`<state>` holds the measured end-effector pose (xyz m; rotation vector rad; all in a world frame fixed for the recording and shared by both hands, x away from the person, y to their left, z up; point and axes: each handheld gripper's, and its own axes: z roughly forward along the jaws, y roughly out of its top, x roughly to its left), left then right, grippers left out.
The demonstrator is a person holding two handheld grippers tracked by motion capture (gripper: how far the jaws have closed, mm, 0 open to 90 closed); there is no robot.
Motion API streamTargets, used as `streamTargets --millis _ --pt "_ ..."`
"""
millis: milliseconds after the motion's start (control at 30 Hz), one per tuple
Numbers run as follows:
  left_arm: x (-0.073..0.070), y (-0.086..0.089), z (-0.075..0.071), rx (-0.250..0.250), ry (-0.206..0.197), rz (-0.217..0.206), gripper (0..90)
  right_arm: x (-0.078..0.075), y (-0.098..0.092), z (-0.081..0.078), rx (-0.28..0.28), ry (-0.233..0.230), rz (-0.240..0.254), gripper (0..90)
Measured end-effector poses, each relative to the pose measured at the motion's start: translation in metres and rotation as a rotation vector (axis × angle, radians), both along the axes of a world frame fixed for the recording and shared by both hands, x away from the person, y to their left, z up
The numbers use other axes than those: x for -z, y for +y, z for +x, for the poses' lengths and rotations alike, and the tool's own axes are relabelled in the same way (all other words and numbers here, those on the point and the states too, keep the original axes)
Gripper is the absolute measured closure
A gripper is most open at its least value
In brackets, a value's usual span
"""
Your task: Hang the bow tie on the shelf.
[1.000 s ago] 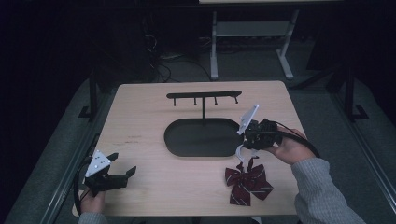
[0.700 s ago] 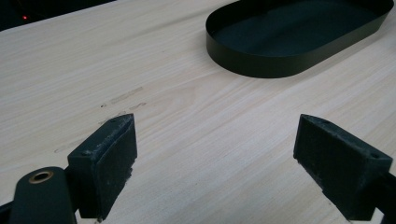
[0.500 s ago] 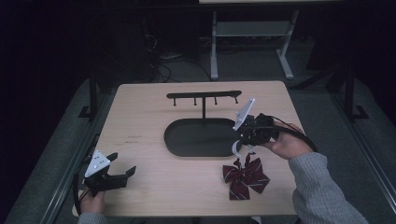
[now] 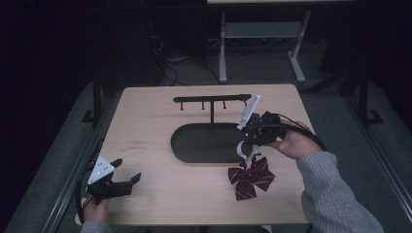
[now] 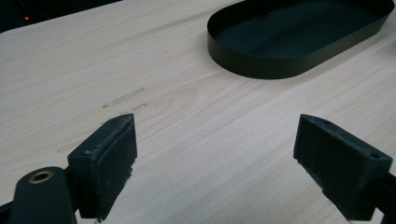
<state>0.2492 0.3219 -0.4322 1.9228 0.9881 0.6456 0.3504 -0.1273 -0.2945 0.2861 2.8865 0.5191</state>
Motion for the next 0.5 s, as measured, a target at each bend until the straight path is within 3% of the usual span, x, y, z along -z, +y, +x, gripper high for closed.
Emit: streamTargets --millis 500 --pt "0.0 0.001 0.0 -0.002 0.0 0.001 13.1 -0.009 0.012 0.013 -0.018 0.013 0.013 88.1"
